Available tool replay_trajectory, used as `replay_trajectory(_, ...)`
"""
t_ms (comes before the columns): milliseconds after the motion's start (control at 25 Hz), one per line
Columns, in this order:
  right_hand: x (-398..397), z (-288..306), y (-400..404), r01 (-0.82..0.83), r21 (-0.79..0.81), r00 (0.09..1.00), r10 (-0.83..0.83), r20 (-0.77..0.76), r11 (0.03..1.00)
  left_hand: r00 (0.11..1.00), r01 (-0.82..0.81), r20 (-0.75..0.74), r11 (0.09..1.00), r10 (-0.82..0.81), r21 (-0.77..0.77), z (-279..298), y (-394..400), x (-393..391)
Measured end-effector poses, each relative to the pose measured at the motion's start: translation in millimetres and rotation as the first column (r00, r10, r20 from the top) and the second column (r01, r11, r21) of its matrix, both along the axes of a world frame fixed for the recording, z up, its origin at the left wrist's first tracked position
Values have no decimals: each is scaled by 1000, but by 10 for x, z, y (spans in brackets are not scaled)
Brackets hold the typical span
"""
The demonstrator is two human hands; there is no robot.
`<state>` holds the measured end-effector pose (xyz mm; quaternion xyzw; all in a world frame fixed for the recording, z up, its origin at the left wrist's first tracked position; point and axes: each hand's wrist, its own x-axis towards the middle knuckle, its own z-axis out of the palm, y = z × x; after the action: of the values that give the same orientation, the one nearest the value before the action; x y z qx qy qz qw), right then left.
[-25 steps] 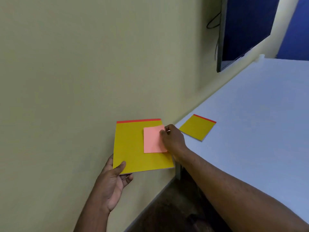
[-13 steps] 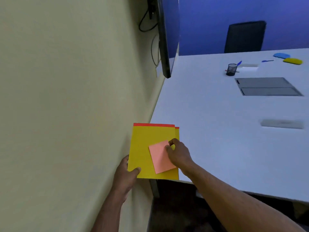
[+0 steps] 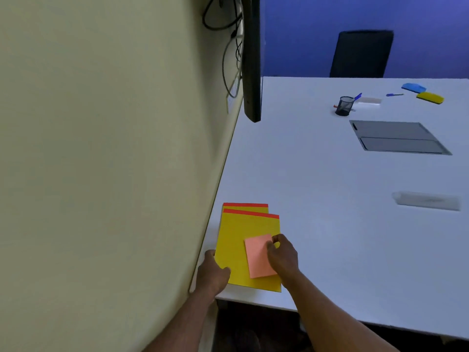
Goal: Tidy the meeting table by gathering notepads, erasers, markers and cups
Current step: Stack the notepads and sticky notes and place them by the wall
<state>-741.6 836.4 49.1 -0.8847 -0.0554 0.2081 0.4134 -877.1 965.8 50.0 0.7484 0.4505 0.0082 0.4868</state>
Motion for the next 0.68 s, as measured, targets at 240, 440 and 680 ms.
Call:
replay_trajectory(240,485,-338,253,-15,-8,998,15,-53,1000,996,25,-91,1000,-24,16,-246,334,482)
replay_trajectory(440,861,-572,526,-74,-50,996,71,-59,996,992,-11,-128,1000,10,-6,-415,612,865)
replay_trajectory(680,1008,-849,744,0,-97,997,-8,-79,995,980,-32,-195,999,27,-22,-666,830,1110)
